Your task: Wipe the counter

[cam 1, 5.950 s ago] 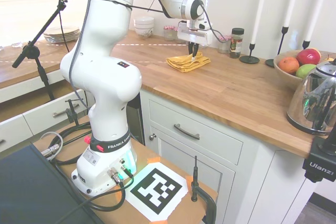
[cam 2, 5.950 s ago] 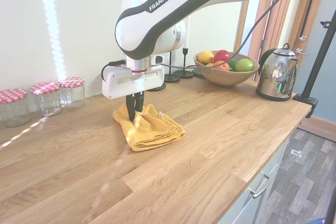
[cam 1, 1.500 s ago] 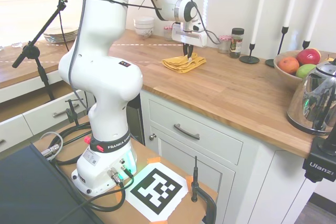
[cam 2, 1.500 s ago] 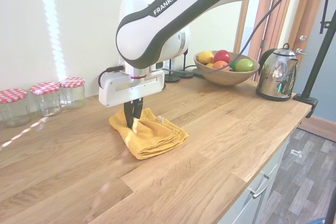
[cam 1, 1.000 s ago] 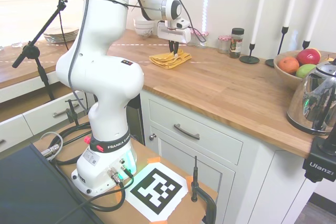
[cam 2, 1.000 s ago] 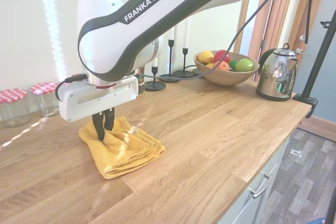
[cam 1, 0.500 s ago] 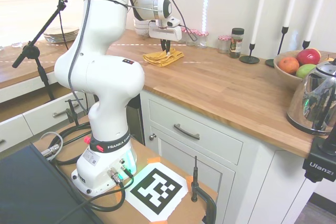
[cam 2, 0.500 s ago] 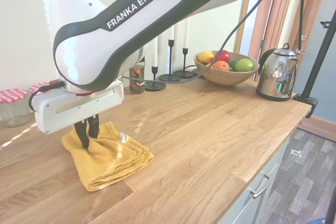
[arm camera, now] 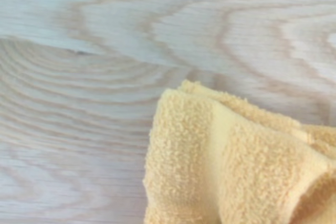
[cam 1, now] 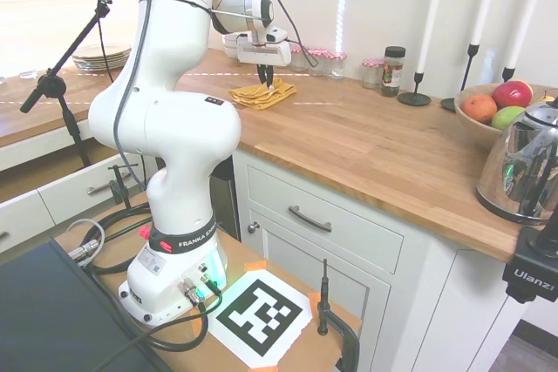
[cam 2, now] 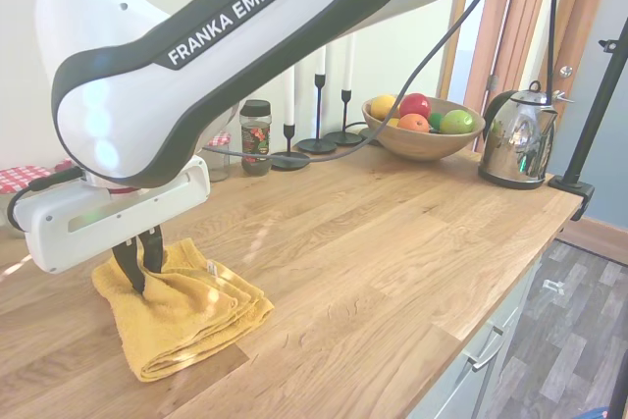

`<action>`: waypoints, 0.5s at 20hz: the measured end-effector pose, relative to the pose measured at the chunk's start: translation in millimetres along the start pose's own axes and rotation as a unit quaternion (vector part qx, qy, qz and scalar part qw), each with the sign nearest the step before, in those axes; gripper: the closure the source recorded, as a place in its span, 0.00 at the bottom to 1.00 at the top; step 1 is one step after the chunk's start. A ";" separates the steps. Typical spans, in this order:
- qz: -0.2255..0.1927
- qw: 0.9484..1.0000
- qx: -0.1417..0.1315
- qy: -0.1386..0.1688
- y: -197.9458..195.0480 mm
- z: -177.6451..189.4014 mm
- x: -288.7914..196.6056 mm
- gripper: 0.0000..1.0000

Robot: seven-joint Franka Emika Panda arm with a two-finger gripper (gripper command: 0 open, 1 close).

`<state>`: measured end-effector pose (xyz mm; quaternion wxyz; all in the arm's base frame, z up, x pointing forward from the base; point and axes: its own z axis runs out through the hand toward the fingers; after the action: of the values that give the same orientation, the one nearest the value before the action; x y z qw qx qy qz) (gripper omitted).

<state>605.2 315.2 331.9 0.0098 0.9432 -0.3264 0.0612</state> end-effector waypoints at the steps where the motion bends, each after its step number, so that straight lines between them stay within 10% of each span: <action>1: 0.000 1.000 -0.001 0.000 -0.3 -0.2 0.0 0.00; 10: 0.000 1.000 -0.004 -0.002 -1.5 0.8 -1.1 0.00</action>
<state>605.4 316.9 331.1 0.0130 0.9432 -0.3269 0.0579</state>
